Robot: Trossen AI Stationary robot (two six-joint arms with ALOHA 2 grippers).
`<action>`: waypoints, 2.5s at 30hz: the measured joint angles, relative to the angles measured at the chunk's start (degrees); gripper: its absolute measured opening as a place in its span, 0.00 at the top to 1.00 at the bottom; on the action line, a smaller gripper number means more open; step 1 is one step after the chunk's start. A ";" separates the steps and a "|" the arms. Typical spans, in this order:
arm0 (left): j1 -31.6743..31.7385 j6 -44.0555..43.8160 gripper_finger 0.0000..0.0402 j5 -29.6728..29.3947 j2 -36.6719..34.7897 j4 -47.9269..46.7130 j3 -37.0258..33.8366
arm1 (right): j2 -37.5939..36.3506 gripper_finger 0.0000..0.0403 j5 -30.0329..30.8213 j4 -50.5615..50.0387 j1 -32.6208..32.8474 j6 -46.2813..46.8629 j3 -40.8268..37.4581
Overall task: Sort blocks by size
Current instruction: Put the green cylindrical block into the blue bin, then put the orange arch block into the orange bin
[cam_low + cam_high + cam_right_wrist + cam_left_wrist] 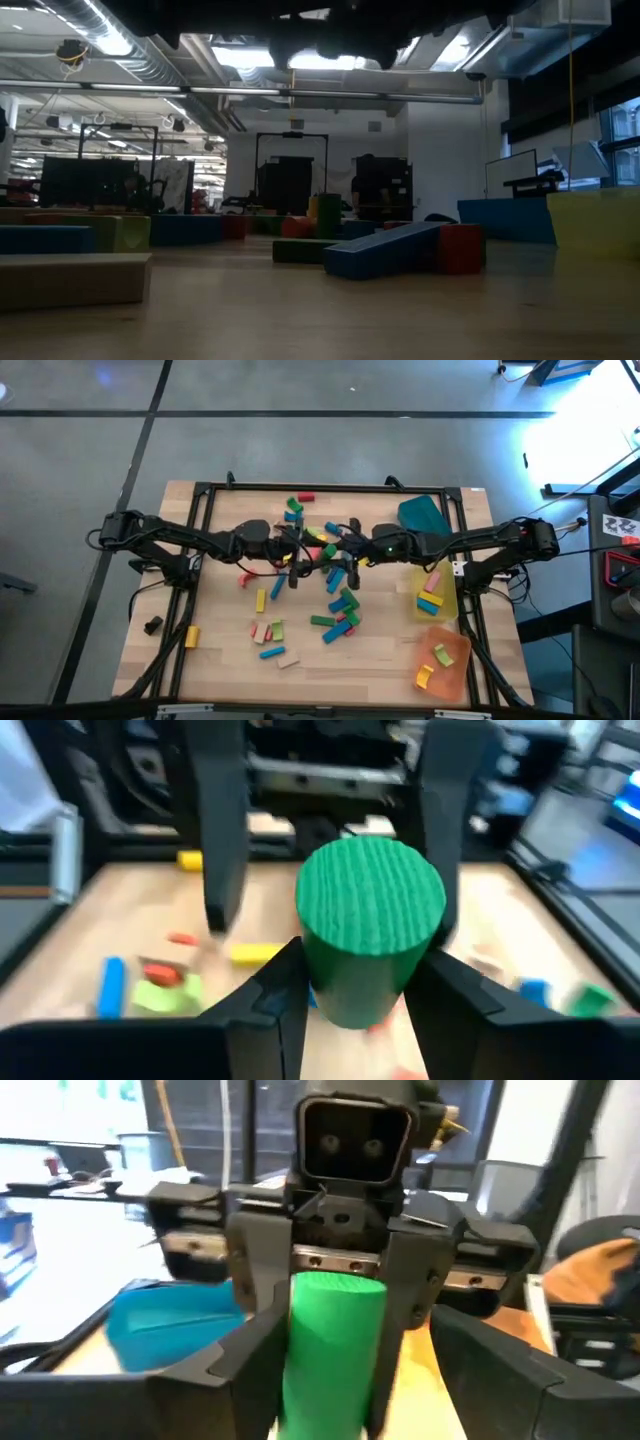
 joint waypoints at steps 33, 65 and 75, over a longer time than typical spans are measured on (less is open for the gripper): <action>2.49 -16.18 0.42 0.43 -5.74 -46.60 0.00 | -5.68 0.65 12.77 -51.89 -46.38 -6.88 0.00; 2.78 -29.97 0.42 -5.18 -5.74 -86.58 -0.07 | -5.68 0.49 7.68 -54.13 -47.20 -6.66 0.00; 2.78 -32.14 0.42 -6.21 -5.65 -85.36 -6.46 | -5.68 0.49 5.31 -54.11 -47.20 -5.00 0.00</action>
